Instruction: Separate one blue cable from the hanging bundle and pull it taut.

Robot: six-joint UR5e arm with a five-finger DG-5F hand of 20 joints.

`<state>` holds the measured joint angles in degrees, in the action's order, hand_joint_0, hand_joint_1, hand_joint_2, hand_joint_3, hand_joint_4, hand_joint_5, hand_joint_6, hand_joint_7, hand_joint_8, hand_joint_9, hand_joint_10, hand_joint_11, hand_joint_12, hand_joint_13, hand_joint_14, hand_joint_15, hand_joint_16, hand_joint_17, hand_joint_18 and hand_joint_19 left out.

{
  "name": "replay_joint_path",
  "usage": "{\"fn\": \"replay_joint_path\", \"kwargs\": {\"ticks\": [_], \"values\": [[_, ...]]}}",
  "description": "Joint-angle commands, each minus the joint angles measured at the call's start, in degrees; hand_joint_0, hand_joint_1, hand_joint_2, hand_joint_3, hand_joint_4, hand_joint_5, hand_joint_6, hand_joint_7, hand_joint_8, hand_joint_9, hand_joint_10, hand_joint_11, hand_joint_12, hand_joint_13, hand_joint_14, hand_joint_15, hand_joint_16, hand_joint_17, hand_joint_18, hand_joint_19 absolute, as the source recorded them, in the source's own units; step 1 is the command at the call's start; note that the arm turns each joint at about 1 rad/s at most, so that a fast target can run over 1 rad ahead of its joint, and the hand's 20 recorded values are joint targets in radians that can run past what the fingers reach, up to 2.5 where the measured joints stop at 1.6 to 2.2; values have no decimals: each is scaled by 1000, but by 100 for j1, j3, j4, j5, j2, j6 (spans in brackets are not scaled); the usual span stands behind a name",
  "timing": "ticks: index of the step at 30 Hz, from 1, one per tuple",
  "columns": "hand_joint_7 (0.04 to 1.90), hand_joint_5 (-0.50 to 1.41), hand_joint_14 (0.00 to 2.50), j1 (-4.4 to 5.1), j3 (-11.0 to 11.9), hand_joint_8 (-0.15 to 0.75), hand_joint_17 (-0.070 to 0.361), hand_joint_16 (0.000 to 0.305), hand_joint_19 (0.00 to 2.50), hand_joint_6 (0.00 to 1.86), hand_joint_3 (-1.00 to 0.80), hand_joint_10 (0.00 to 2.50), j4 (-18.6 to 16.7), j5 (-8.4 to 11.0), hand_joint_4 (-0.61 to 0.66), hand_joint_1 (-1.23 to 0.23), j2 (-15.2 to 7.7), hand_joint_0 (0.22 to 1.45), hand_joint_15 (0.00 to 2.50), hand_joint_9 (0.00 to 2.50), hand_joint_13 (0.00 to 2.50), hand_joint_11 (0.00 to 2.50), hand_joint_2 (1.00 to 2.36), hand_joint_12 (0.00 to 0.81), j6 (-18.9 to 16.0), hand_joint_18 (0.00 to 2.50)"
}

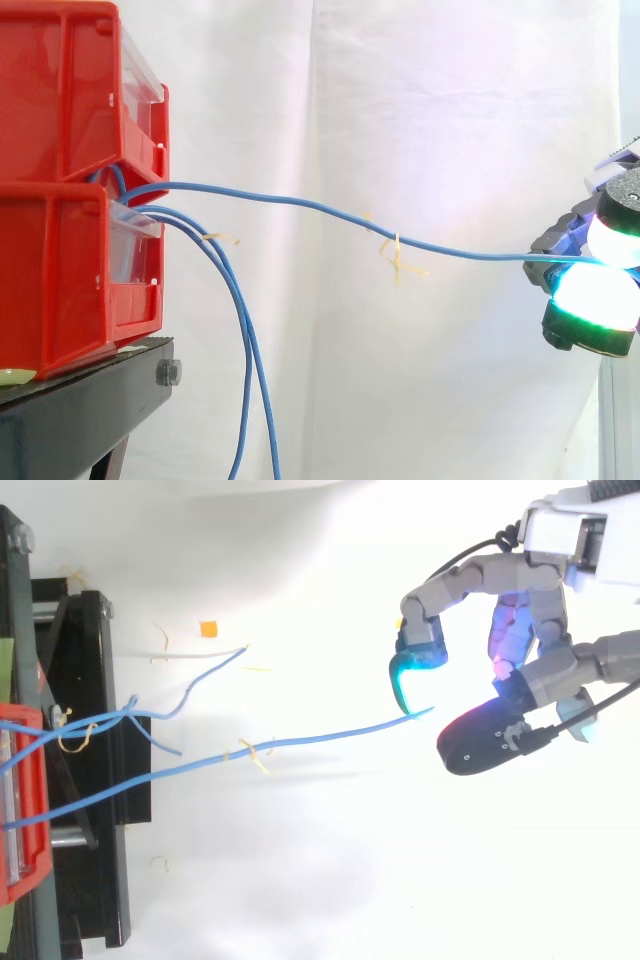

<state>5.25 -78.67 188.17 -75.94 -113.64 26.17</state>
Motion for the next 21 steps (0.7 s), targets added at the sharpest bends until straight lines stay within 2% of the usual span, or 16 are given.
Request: {"fn": "replay_joint_path", "kwargs": {"ticks": [1, 21], "values": [[1263, 141, 17, 2, -8, 24, 99, 44, 582, 505, -383, 17, 0, 0, 46, -712, 0, 756, 376, 1954, 1355, 358, 1010, 191, 2, 965], [1277, 148, 15, 2, -8, 51, 96, 43, 597, 505, -229, 17, -9, 9, 6, -779, 0, 771, 386, 1902, 1321, 370, 1016, 185, 2, 913]]}}
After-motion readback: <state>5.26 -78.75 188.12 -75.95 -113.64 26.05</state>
